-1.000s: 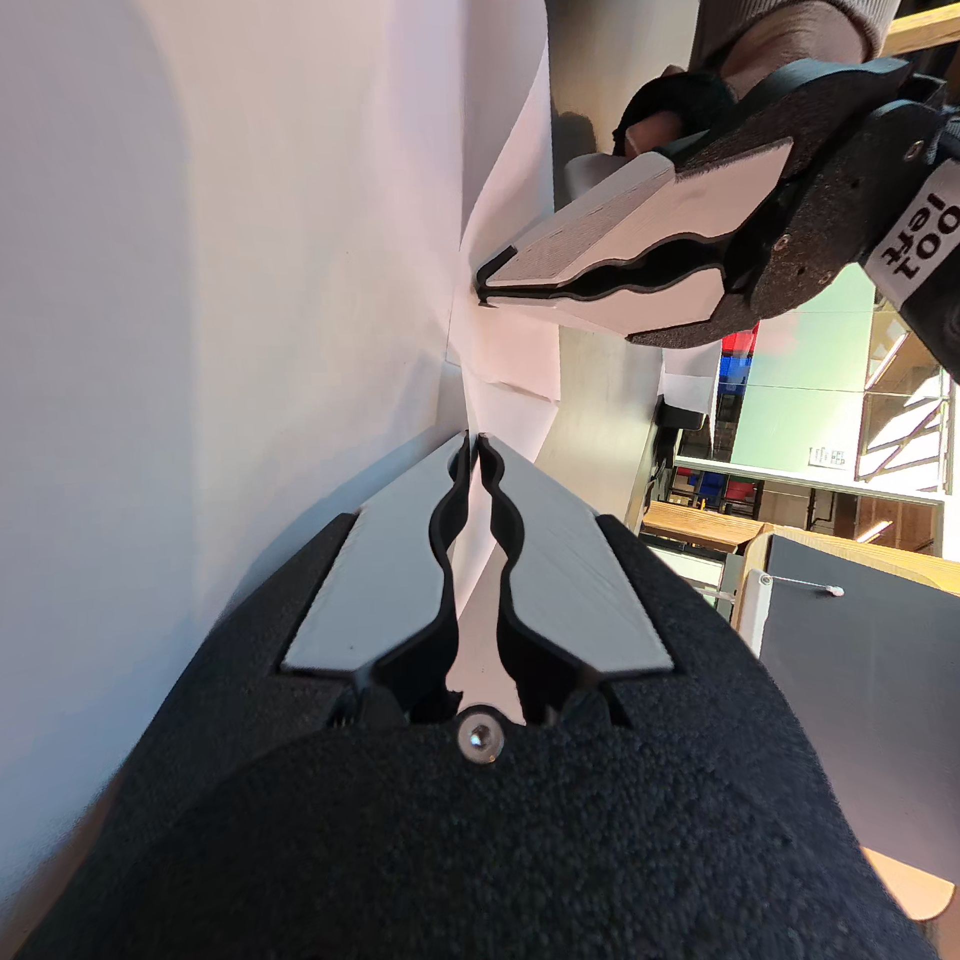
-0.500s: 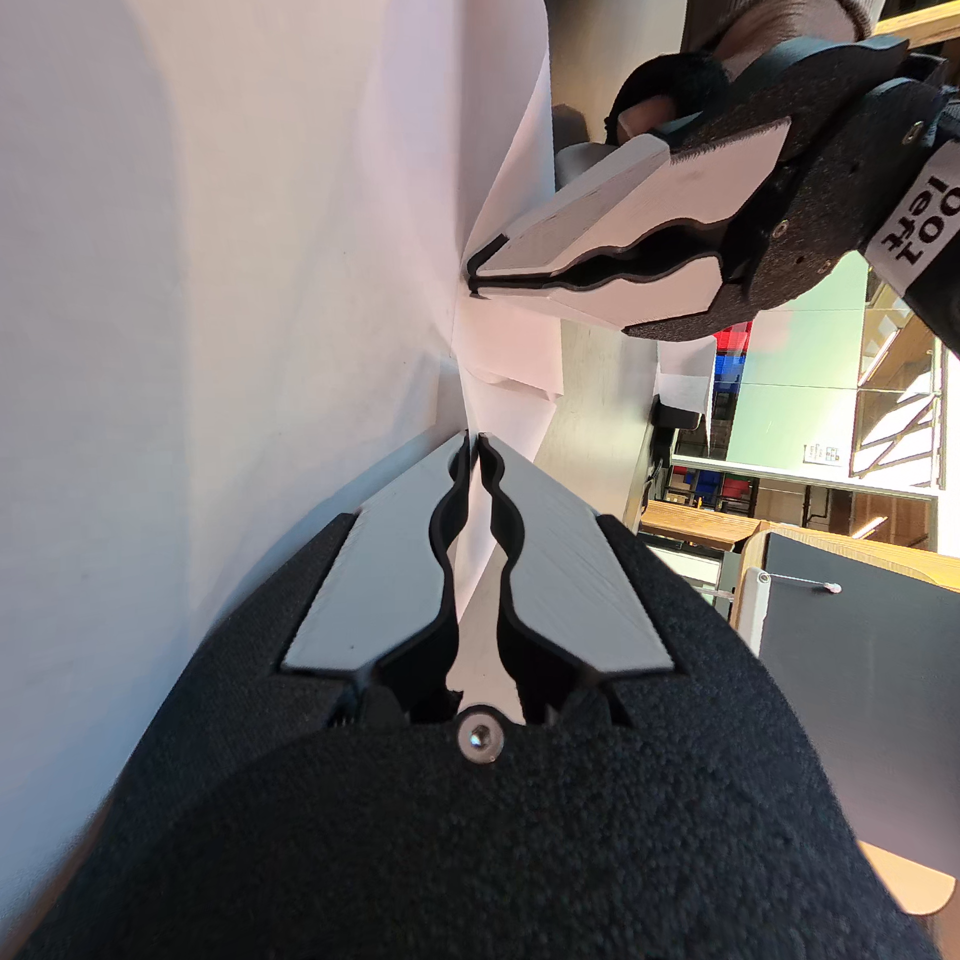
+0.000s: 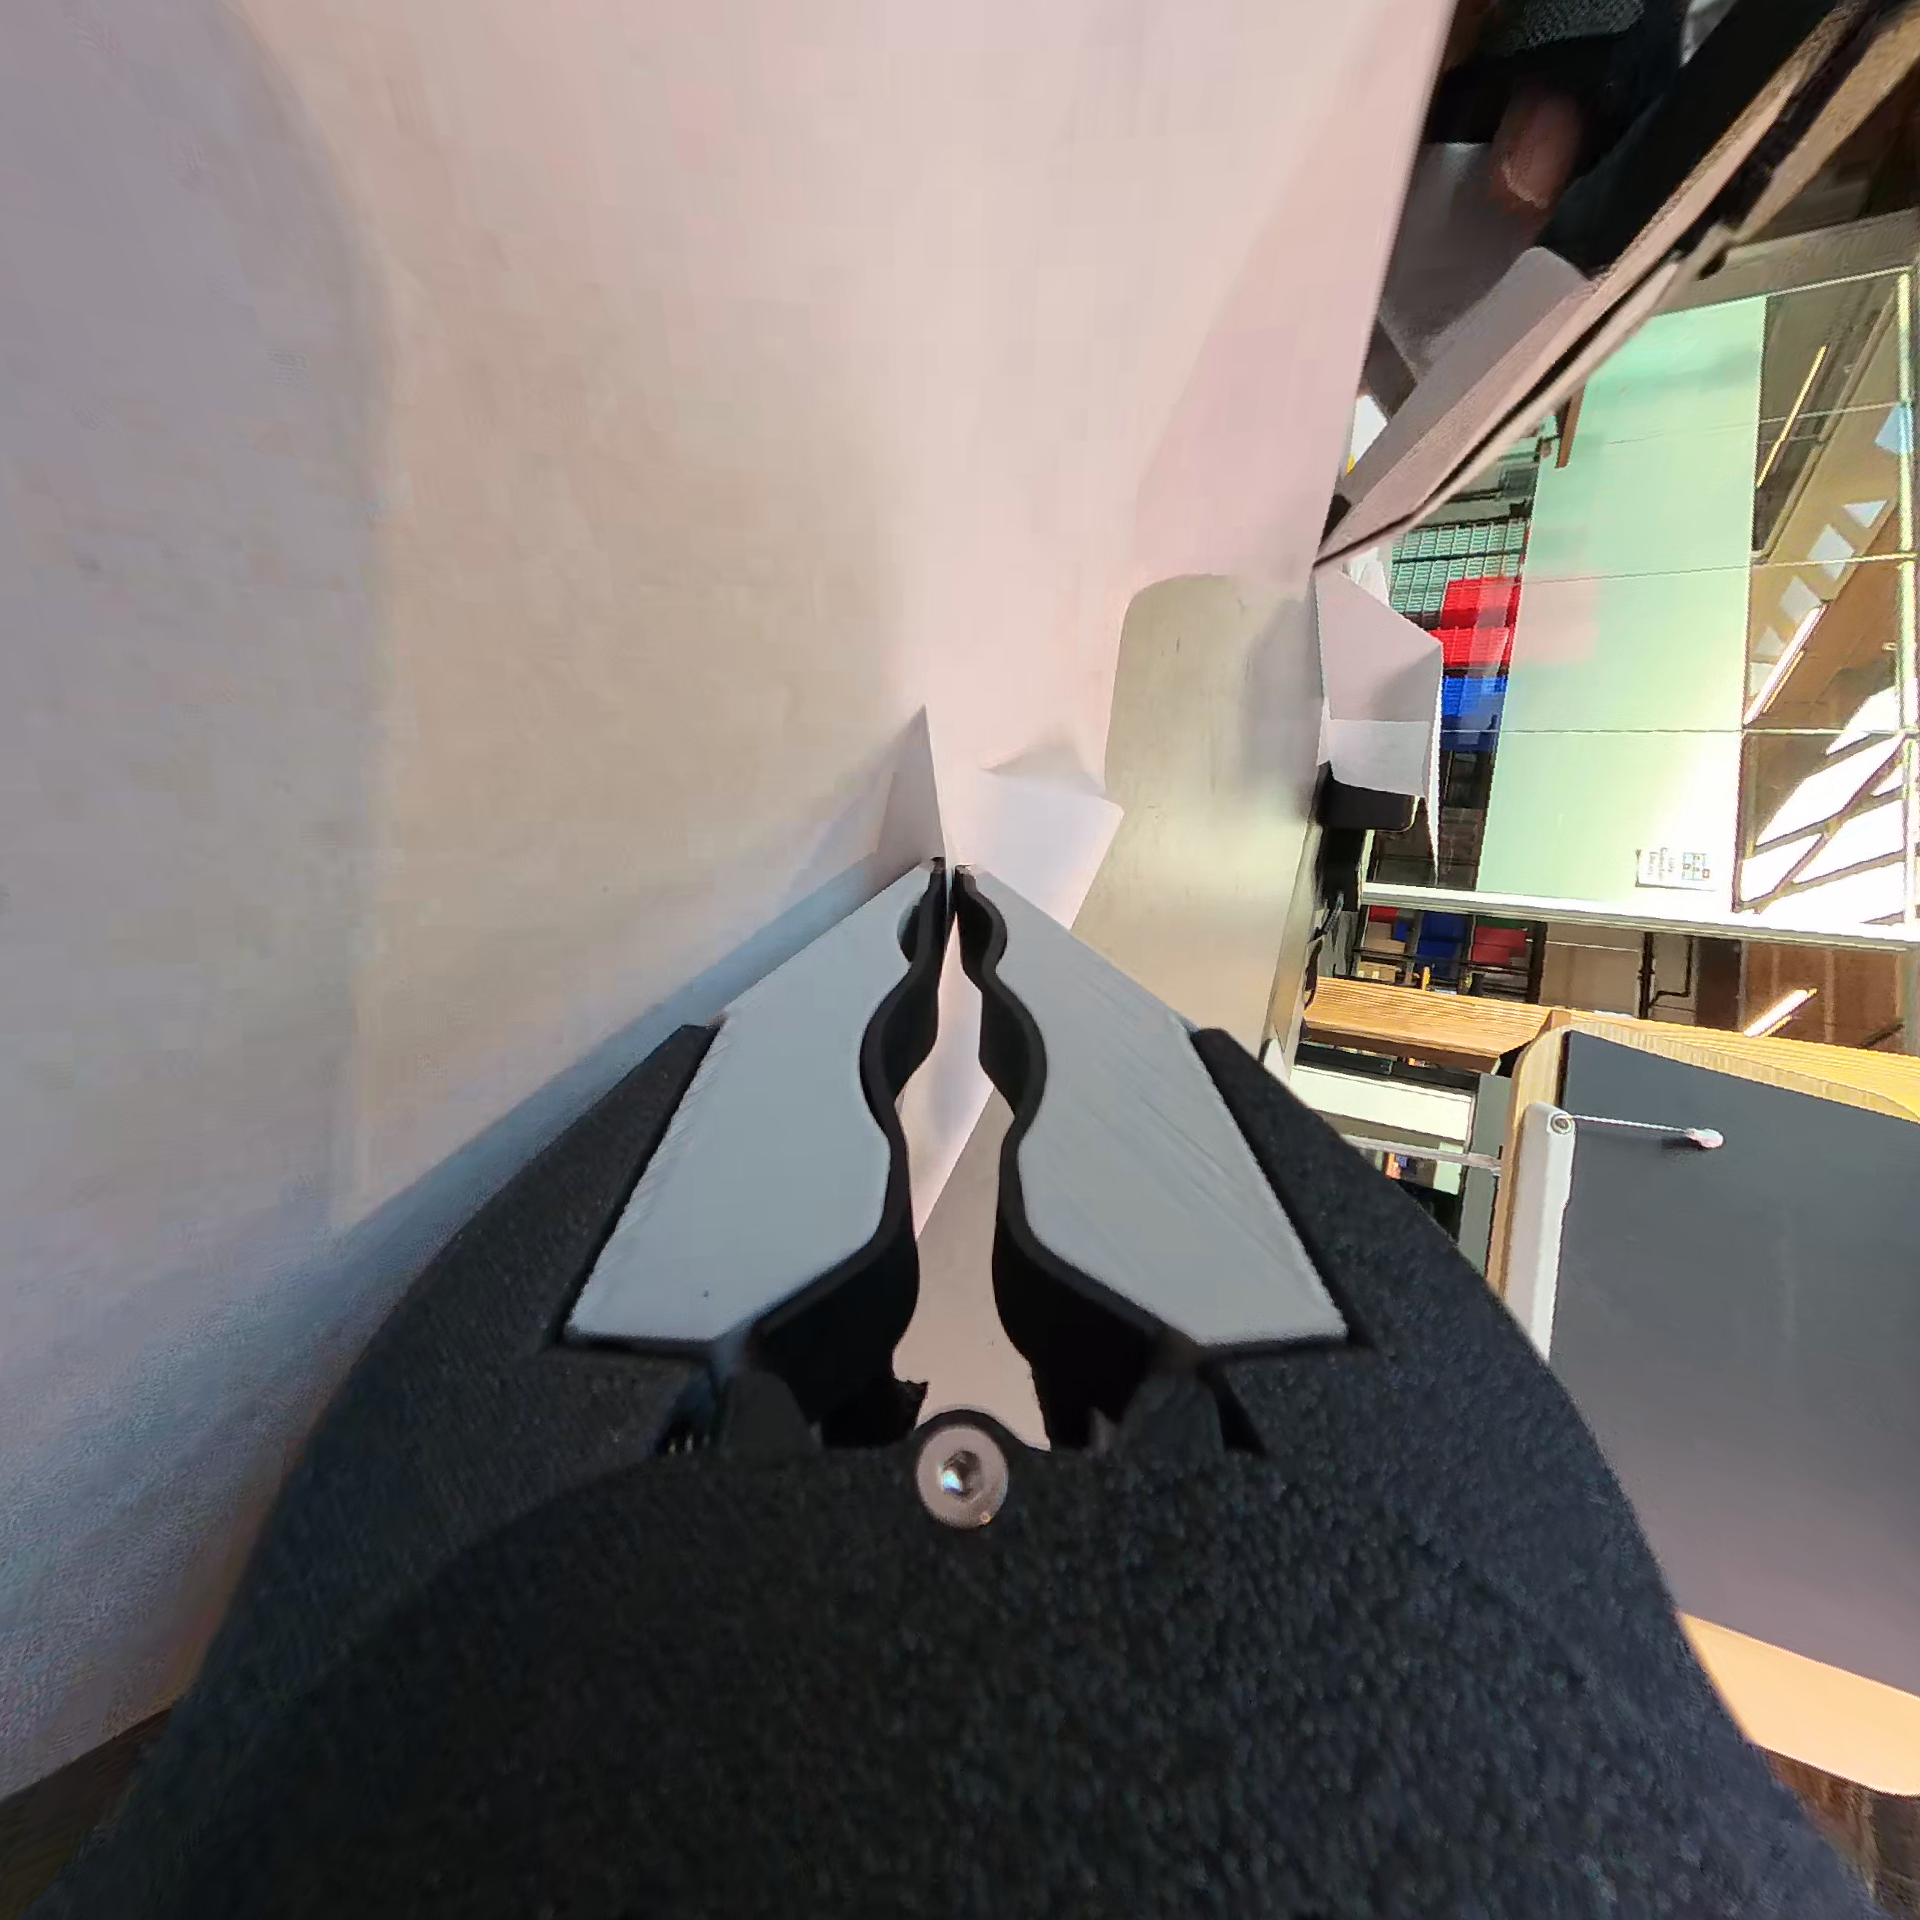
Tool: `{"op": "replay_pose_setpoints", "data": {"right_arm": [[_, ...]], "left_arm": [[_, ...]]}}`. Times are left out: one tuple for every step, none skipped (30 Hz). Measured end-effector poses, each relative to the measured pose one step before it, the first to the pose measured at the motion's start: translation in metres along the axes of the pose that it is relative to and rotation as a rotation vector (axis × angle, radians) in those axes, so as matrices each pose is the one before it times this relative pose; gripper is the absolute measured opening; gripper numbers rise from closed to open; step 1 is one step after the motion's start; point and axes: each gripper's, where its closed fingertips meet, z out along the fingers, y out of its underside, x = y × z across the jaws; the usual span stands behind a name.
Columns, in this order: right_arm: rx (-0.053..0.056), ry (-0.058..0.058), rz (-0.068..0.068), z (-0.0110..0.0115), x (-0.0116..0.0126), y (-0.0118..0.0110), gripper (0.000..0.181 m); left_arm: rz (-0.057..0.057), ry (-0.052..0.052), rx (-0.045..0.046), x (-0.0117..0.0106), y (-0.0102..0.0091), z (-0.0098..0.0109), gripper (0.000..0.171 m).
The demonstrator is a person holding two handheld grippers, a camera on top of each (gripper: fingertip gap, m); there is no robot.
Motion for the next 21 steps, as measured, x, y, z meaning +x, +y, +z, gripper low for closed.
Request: {"op": "replay_pose_setpoints", "data": {"right_arm": [[-0.0048,0.0021,0.0116,-0.00008,0.00058,0.00142,0.0],[-0.006,-0.0009,0.0199,0.00003,0.00046,0.00196,0.0],[-0.01,0.0016,0.024,-0.00019,0.00099,0.00276,0.001],[-0.0192,0.005,0.028,0.00003,0.00158,0.00451,0.001],[-0.0154,0.0066,0.0283,-0.00023,0.00183,0.00427,0.001],[-0.0142,0.0097,0.0264,-0.00051,0.00251,0.00426,0.0],[-0.0197,0.014,0.0281,-0.0004,0.0035,0.0049,0.0],[-0.0182,0.0127,0.0325,-0.00012,0.00371,0.00461,0.0],[-0.0144,0.0131,0.0356,0.00013,0.00431,0.00408,0.0],[-0.0058,0.0092,0.0322,0.00039,0.0039,0.00254,0.0],[-0.0044,0.0125,0.0249,0.00063,0.00441,0.00198,0.0],[-0.0079,0.0119,0.0148,0.00094,0.00387,0.00205,0.0],[-0.0064,0.0056,0.0047,0.0011,0.0022,0.00193,0.0],[-0.0066,-0.0021,-0.0071,0.00113,-0.00003,0.00236,0.0],[-0.0115,-0.0049,-0.0197,0.00092,-0.00138,0.00274,0.0],[-0.0093,-0.006,-0.0305,0.00018,-0.00238,0.00199,0.0],[-0.0037,-0.0056,-0.0324,-0.00034,-0.00265,0.00103,0.0],[-0.0031,-0.0067,-0.0166,-0.00043,-0.00264,0.00107,0.0],[-0.0004,-0.0148,-0.0009,-0.00035,-0.00332,0.00099,0.0],[0.0014,-0.0103,0.0014,-0.00039,-0.0026,0.00079,0.0],[0.0032,0.0022,-0.0062,-0.00074,-0.00071,0.00017,0.0]], "left_arm": [[-0.0925,-0.04,0.00156,-0.01268,0.00703,-0.00497,0.003],[-0.0896,-0.001,-0.01194,-0.00684,0.00864,-0.00279,0.011],[-0.084,0.031,-0.00166,-0.00051,0.00669,-0.00127,0.02],[-0.0797,0.0602,0.01502,0.00636,0.00348,-0.00008,0.028],[-0.0712,0.0885,0.02395,0.01313,0.00135,0.00102,0.037],[-0.0558,0.0878,0.02476,0.0147,0.00058,0.00251,0.045],[-0.0371,0.0493,0.02351,0.00942,-0.00013,0.00369,0.051],[-0.0216,0.0113,0.02094,0.0034,-0.0012,0.00458,0.055],[-0.014,0.0014,0.01639,0.00119,-0.00259,0.00556,0.056],[-0.0036,-0.0083,0.01141,-0.00103,-0.00422,0.00634,0.056],[0.0138,-0.0244,0.00857,-0.00386,-0.00601,0.00596,0.056],[0.0291,-0.0389,0.00505,-0.00637,-0.00701,0.00526,0.051],[0.0435,-0.0423,-0.00689,-0.00741,-0.00617,0.00544,0.039],[0.0521,-0.0468,-0.02098,-0.00837,-0.00418,0.00593,0.027],[0.0648,-0.0542,-0.02727,-0.00845,-0.00305,0.00591,0.02],[0.0937,-0.0497,-0.02662,-0.00617,-0.00242,0.00512,0.011],[0.1131,-0.0348,-0.0234,-0.00245,-0.00196,0.00419,0.0],[0.1042,-0.0186,-0.02033,0.00039,-0.00166,0.00363,0.0],[0.0836,-0.0064,-0.01451,0.00194,-0.00201,0.00261,0.0],[0.0768,0.0039,-0.00037,0.00328,-0.00355,0.00154,0.0],[0.0724,0.0035,0.00225,0.00283,-0.00305,0.00108,0.0]]}}
